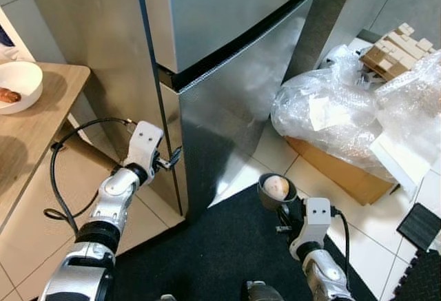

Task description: Restocking fridge

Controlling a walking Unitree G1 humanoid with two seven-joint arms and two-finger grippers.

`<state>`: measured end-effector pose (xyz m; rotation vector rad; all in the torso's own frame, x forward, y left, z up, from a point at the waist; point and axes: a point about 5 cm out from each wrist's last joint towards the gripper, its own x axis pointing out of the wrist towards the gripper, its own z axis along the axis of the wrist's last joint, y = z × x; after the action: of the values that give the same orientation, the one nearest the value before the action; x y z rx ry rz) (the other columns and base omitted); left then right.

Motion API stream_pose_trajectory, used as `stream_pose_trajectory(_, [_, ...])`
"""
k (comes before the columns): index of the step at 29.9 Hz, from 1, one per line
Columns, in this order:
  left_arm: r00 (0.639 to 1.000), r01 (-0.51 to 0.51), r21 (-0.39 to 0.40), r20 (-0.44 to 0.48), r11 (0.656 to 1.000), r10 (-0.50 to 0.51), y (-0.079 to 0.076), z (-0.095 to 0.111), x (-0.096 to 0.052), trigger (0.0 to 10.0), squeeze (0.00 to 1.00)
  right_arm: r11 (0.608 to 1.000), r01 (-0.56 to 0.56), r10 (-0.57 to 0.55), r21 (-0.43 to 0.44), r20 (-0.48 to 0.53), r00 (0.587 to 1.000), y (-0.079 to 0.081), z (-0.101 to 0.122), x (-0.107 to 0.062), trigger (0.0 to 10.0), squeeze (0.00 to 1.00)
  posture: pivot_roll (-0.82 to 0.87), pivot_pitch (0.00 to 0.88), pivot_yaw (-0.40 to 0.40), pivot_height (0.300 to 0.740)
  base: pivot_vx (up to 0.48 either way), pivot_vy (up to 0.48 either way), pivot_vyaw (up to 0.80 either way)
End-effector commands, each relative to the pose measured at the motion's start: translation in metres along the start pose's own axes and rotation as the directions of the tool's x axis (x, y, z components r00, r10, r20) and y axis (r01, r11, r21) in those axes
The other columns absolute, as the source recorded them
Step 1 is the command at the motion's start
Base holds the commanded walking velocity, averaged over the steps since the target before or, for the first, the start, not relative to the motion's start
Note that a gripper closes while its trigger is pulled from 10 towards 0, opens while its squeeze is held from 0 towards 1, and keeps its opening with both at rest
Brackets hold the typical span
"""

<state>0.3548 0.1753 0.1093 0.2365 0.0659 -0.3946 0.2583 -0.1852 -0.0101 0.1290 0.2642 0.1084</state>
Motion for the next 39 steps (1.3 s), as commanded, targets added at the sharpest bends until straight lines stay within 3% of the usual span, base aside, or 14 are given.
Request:
stream_pose_trajectory(1, [0.999, -0.007, -0.015, -0.046, 1.0, 0.006, -0.005, -0.009, 0.001, 0.0, 0.0, 1.0, 0.0, 0.0, -0.002, -0.014, 1.0, 0.0, -0.005, -0.004, 10.0, 0.0, -0.15, 0.183, 0.006, 0.736, 0.0, 0.0, 0.0])
stream_pose_trajectory(10, [0.987, -0.114, 0.063, -0.103, 0.992, 0.12, 0.001, -0.011, 0.005, 0.0, 0.0, 1.0, 0.014, -0.013, 0.004, -0.009, 1.0, 0.0, -0.006, -0.005, 10.0, 0.0, -0.16, 0.185, 0.021, 0.736, 0.0, 0.0, 0.0])
stream_pose_trajectory(16, [0.968, -0.207, 0.064, -0.127, 0.976, 0.214, 0.006, -0.014, 0.005, 0.0, 0.0, 1.0, 0.016, -0.016, 0.001, -0.01, 1.0, -0.001, -0.006, -0.005, 10.0, 0.0, -0.16, 0.184, 0.019, 0.736, 0.0, 0.0, 0.0])
stream_pose_trajectory(23, [0.969, -0.219, 0.005, -0.118, 0.976, 0.218, -0.003, -0.011, 0.013, 0.1, 0.0, 1.0, 0.016, -0.016, -0.001, -0.008, 1.0, -0.002, -0.005, -0.005, 10.0, 0.0, -0.16, 0.177, 0.02, 0.736, 0.0, 0.0, 0.0])
stream_pose_trajectory(24, [0.969, -0.222, -0.003, -0.113, 0.975, 0.221, -0.006, -0.009, 0.014, 8.9, 0.0, 1.0, 0.015, -0.015, -0.002, -0.007, 1.0, -0.001, -0.005, -0.005, 10.0, 0.0, -0.16, 0.177, 0.022, 0.736, 0.0, 0.0, 0.0])
stream_pose_trajectory(25, [0.969, -0.225, -0.023, -0.11, 0.974, 0.221, -0.007, -0.008, 0.016, 10.0, 0.0, 1.0, 0.015, -0.015, -0.002, -0.006, 1.0, -0.001, -0.005, -0.004, 10.0, 0.0, -0.16, 0.175, 0.023, 0.736, 0.0, 0.0, 0.0])
stream_pose_trajectory(29, [0.97, -0.227, -0.054, -0.103, 0.972, 0.221, -0.011, -0.005, 0.02, 10.0, 0.0, 1.0, 0.014, -0.014, -0.001, -0.005, 1.0, 0.0, -0.005, -0.004, 10.0, 0.0, -0.16, 0.177, 0.025, 0.736, 0.0, 0.0, 0.0])
stream_pose_trajectory(34, [0.972, -0.211, 0.009, -0.108, 0.977, 0.211, -0.015, -0.003, 0.024, 10.0, 0.0, 1.0, 0.009, -0.009, 0.0, -0.004, 1.0, 0.002, -0.006, -0.004, 10.0, 0.0, -0.16, 0.183, 0.029, 0.736, 0.0, 0.0, 0.0])
stream_pose_trajectory(39, [0.965, -0.241, 0.039, -0.101, 0.97, 0.244, -0.005, 0.002, 0.024, 10.0, 0.0, 1.0, 0.006, -0.006, -0.002, 0.001, 1.0, 0.003, -0.007, -0.006, 10.0, 0.0, -0.17, 0.208, 0.035, 0.736, 0.0, 0.0, 0.0])
